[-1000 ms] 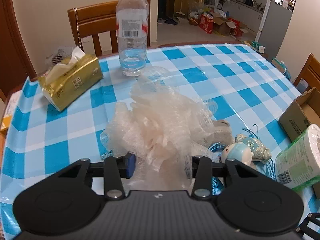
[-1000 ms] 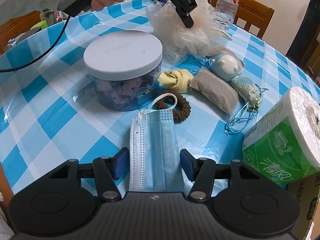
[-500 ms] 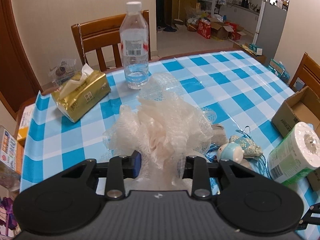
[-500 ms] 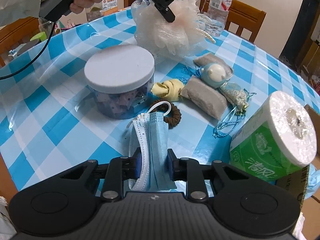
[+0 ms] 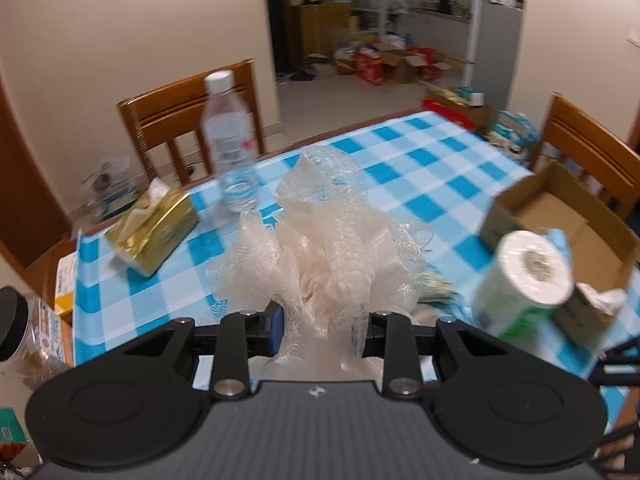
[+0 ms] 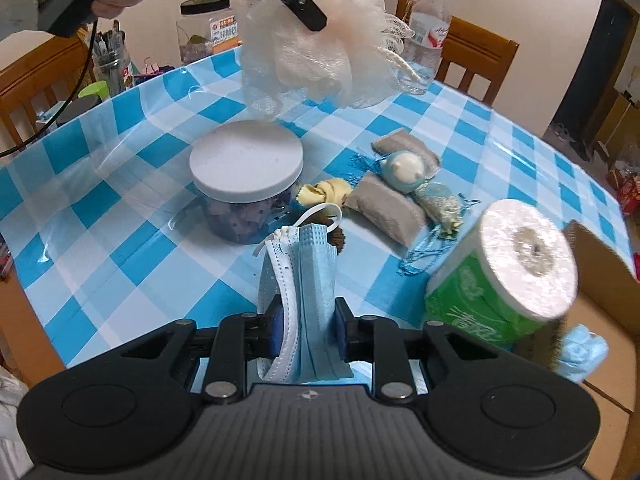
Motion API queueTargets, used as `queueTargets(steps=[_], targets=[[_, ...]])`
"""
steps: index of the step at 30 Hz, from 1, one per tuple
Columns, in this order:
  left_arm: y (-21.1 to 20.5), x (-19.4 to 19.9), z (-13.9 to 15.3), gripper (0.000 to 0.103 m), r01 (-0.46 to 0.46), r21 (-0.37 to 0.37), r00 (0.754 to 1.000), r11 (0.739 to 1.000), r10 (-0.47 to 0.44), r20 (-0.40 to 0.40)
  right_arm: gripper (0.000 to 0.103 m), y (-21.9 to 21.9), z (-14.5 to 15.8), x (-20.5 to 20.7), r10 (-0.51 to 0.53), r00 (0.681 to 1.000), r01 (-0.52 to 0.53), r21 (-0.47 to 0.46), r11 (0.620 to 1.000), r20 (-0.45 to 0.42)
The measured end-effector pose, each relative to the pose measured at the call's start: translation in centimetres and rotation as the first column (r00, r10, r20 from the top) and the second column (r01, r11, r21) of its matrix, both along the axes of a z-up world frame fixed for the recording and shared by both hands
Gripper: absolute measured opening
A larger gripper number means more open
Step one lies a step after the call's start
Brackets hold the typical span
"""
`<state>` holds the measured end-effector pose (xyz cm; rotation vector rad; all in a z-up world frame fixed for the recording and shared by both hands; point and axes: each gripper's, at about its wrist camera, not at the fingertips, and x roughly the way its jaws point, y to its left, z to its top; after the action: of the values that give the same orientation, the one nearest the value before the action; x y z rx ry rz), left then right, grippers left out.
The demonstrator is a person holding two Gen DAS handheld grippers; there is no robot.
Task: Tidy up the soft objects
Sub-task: 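Lift the pouf with the left tool while the right tool carries the mask toward the box, then release the mask into the box with the right tool while the left tool carries the pouf over it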
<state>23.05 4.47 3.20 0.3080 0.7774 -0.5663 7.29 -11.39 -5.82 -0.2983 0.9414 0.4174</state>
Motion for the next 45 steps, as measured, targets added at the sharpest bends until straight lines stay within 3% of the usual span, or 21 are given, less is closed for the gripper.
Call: queueTargets(steps=[7,19,28,34,37,41,43,45], targets=[[-3.0,-4.2,2.4,0.029,0.106,-0.026,0.994,0.994,-0.106,0.000,0.029,-2.5,3.0,-2.5,-0.040,0.998,0.041,-0.034,0.999,0.043],[-12.9,-8.6,4.3,0.029,0.123,-0.050,0.992,0.991,-0.123,0.016,0.029,-13.7,5.7,-4.7,-0.028,0.994,0.035,-0.070,0.997,0.106],[-20.9,-9.3,4.5,0.029,0.151,-0.048,0.988,0.987,-0.150,0.023,0.029,-22.7,5.3,-3.8,-0.015,0.991,0.031,-0.129,0.991,0.129],[-25.0,-9.7,4.6,0.029,0.166,-0.034,0.986,0.986,-0.165,0.026,0.030,-25.7,4.0,-2.8,0.016,0.994,-0.002,-0.130,0.992,0.111],[-26.6,-9.4,4.4,0.029,0.169,-0.029,0.986,0.985,-0.168,0.024,0.042,-26.9,2.9,-2.3,0.019,0.995,-0.009,-0.115,0.993,0.093],[-28.2,-8.7,3.7,0.029,0.176,-0.027,0.984,0.984,-0.176,0.010,0.079,-28.0,2.1,-2.3,-0.014,0.998,0.018,-0.059,0.998,0.065],[-29.2,-8.4,3.4,0.029,0.185,-0.027,0.983,0.982,-0.185,0.002,0.089,-28.4,2.0,-2.5,-0.024,0.998,0.026,-0.032,0.999,0.062],[-30.2,-7.9,2.9,0.029,0.196,-0.030,0.980,0.980,-0.196,-0.006,0.092,-28.6,2.1,-2.7,-0.044,0.997,0.044,-0.011,0.999,0.057]])
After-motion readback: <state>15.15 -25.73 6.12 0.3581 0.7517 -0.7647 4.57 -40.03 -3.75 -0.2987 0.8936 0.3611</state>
